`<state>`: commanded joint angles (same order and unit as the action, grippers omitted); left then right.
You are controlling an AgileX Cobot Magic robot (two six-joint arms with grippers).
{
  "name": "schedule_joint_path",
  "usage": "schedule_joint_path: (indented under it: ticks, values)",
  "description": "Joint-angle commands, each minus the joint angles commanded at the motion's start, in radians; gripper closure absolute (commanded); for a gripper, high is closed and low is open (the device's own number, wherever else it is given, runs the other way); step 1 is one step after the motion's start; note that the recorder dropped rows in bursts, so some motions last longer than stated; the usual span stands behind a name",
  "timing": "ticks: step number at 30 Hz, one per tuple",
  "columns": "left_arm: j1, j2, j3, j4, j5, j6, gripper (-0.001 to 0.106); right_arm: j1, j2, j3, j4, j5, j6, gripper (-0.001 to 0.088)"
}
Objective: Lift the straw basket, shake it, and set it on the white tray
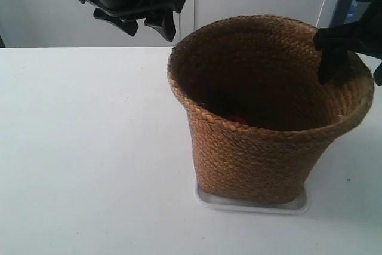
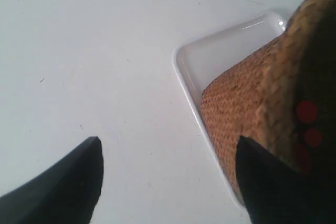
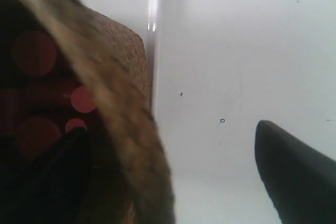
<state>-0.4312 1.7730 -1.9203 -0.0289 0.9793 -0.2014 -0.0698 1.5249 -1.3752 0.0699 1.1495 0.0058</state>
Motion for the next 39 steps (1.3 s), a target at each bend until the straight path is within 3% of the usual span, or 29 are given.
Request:
schedule_joint_path:
  ticks: [21,31,34,39]
  values:
    - [0.0,-0.161,0.0,0.014,0.009,0.053,0.033,0.0,-0.117,-0.048,0.005,-0.049,-0.027,0.0075]
    - [0.0,-0.323,0.004,0.014,0.034,0.13,0.033,0.0,-0.377,-0.048,0.009,-0.086,-0.027,0.0078]
    - [0.0,-0.357,0.004,0.014,0.052,0.147,0.04,0.0,-0.454,-0.048,0.02,-0.105,-0.027,0.0094]
    - [0.0,-0.41,0.017,0.014,0.072,0.176,0.062,0.0,-0.561,-0.048,0.049,-0.159,-0.027,0.0131]
